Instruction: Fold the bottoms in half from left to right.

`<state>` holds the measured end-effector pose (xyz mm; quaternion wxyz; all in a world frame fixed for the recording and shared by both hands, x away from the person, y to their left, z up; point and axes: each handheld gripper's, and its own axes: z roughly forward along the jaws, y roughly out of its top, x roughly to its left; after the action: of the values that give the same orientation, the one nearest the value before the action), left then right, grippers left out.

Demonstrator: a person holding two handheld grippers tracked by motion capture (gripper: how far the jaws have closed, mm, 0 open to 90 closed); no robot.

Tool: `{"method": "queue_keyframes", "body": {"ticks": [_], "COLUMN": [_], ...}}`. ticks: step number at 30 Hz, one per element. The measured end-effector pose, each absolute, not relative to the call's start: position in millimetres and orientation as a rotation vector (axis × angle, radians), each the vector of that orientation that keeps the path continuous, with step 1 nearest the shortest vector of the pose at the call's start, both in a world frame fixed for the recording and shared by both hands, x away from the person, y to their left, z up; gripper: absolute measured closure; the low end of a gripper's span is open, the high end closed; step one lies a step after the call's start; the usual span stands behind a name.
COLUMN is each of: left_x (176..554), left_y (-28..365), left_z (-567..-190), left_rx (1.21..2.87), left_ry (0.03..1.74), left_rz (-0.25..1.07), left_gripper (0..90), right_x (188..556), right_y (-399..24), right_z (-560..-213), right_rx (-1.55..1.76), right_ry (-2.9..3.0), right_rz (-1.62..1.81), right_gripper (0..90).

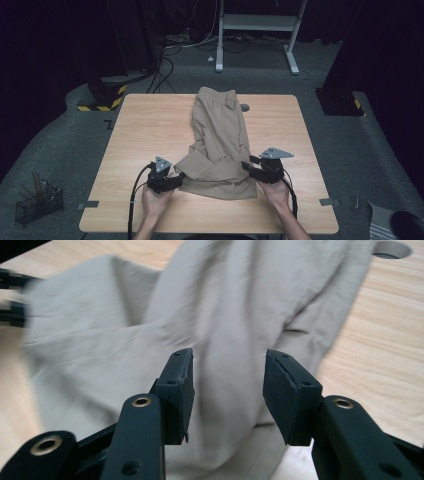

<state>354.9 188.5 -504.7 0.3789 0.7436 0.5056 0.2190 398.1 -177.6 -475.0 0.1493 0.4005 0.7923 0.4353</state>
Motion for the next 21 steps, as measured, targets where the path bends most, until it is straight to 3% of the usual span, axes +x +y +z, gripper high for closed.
{"method": "queue_keyframes", "body": {"ticks": [8,13,21], "left_x": [347.1,352.2,373.2], "left_y": [207.0,220.2,213.2], "left_z": [-498.0,-486.9,-465.5], "left_rx": [1.867,1.822,1.772], "left_ry": [1.328,1.336,1.279], "left_rz": [0.558,0.528,0.456], "left_gripper": [35.2,33.4,30.9], "right_x": [418.9,404.9,397.8], "right_y": [-159.5,-165.9,-177.3], "right_z": [-501.0,-509.0,-497.5], "right_rx": [1.207,1.174,1.191], "right_ry": [2.401,2.399,2.323], "right_rz": [1.055,0.973,1.038], "right_gripper": [60.2,51.8,46.8]}}
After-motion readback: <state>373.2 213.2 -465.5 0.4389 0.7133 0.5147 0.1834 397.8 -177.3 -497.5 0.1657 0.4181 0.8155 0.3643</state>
